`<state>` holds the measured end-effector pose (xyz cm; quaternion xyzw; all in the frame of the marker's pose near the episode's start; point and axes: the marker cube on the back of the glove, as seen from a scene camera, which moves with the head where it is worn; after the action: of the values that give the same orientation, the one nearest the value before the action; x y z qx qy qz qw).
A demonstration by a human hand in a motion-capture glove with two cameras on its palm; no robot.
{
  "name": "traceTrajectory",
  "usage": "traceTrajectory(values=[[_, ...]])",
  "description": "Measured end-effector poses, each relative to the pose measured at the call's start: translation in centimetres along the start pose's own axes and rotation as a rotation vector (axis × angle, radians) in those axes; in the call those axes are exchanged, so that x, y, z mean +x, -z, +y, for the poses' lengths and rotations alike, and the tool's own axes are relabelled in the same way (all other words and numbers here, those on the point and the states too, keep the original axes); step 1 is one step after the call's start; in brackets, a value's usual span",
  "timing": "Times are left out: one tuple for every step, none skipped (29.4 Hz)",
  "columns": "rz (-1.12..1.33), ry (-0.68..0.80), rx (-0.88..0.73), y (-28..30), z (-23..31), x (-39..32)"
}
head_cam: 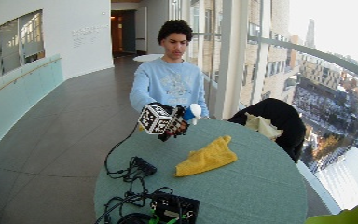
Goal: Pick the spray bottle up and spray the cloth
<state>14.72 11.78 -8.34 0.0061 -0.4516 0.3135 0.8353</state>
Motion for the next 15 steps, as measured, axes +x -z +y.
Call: traceTrajectory(values=[[0.002,0.0,-0.001,-0.1,0.0,0.0],[0.003,0.0,-0.003,-0.2,0.0,0.0],[0.004,0.0,-0.004,-0.2,-0.1,0.0],[0.005,0.001,-0.004,-0.2,-0.1,-0.1],[0.004,0.004,-0.003,-0.3,-0.1,-0.2],[0.002,0.007,0.0,-0.3,-0.2,-0.3],[0.0,0.013,0.004,-0.4,-0.2,-0.4],[-0.002,0.02,0.008,-0.5,-0.2,-0.6],[-0.005,0.03,0.013,-0.7,-0.3,-0.8],[-0.009,0.043,0.019,-0.9,-0.2,-1.0],[-0.014,0.063,0.028,-1.2,-0.2,-1.4],[-0.021,0.087,0.041,-1.5,-0.2,-1.8],[-0.029,0.116,0.058,-1.9,-0.3,-2.4],[-0.037,0.149,0.079,-2.3,-0.3,-3.0],[-0.046,0.184,0.104,-2.8,-0.4,-3.6]])
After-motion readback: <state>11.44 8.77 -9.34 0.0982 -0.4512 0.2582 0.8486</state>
